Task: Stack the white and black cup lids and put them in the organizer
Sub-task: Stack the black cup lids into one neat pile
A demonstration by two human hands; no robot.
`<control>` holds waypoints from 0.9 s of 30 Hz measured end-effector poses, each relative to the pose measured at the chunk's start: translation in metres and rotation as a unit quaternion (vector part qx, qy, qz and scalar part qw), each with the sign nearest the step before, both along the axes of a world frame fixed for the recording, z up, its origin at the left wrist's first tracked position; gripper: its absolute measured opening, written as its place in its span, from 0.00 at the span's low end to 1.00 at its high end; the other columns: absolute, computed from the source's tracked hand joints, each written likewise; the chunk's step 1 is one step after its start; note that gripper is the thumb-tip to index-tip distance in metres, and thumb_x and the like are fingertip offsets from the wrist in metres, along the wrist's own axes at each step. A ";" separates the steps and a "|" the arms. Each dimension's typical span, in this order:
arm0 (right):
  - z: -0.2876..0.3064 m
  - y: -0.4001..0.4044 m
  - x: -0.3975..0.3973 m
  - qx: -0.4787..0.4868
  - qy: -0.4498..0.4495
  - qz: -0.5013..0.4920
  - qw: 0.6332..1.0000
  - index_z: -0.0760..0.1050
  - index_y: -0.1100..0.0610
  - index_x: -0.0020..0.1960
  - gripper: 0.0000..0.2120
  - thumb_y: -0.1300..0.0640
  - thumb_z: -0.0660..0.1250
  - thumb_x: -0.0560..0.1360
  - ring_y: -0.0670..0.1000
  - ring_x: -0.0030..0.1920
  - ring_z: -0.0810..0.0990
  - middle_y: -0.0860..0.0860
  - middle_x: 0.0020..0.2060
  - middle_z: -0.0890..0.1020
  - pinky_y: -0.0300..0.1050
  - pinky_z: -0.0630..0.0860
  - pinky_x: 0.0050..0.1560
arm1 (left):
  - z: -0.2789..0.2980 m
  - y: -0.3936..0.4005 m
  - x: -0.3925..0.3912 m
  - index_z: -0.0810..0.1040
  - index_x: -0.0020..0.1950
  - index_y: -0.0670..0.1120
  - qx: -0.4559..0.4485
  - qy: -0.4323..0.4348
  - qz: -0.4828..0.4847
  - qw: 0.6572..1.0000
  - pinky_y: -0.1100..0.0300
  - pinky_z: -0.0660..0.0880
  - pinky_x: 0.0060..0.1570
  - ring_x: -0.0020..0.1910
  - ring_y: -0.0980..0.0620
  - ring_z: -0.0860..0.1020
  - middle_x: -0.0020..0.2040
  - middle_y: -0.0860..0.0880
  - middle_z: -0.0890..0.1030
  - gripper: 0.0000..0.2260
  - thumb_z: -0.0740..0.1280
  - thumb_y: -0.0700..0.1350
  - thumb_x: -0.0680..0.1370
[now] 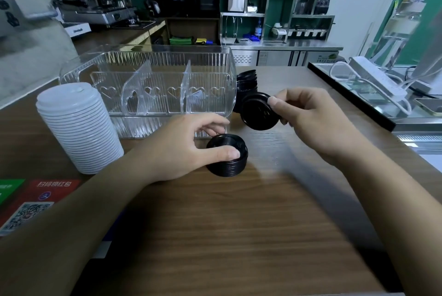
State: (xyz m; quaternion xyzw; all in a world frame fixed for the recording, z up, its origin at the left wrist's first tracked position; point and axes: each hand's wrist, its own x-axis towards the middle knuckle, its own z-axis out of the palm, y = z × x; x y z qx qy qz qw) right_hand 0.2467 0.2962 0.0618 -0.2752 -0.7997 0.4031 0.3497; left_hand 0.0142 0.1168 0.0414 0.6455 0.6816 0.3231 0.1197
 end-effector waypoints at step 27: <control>-0.005 -0.030 -0.007 0.202 -0.049 0.108 0.972 0.81 0.47 0.74 0.24 0.44 0.77 0.80 0.44 0.69 0.80 0.40 0.65 0.84 0.32 0.71 0.65 | 0.004 0.000 -0.004 0.82 0.77 0.58 0.110 -0.008 -0.029 0.994 0.53 0.80 0.73 0.72 0.58 0.81 0.68 0.60 0.83 0.33 0.87 0.54 0.73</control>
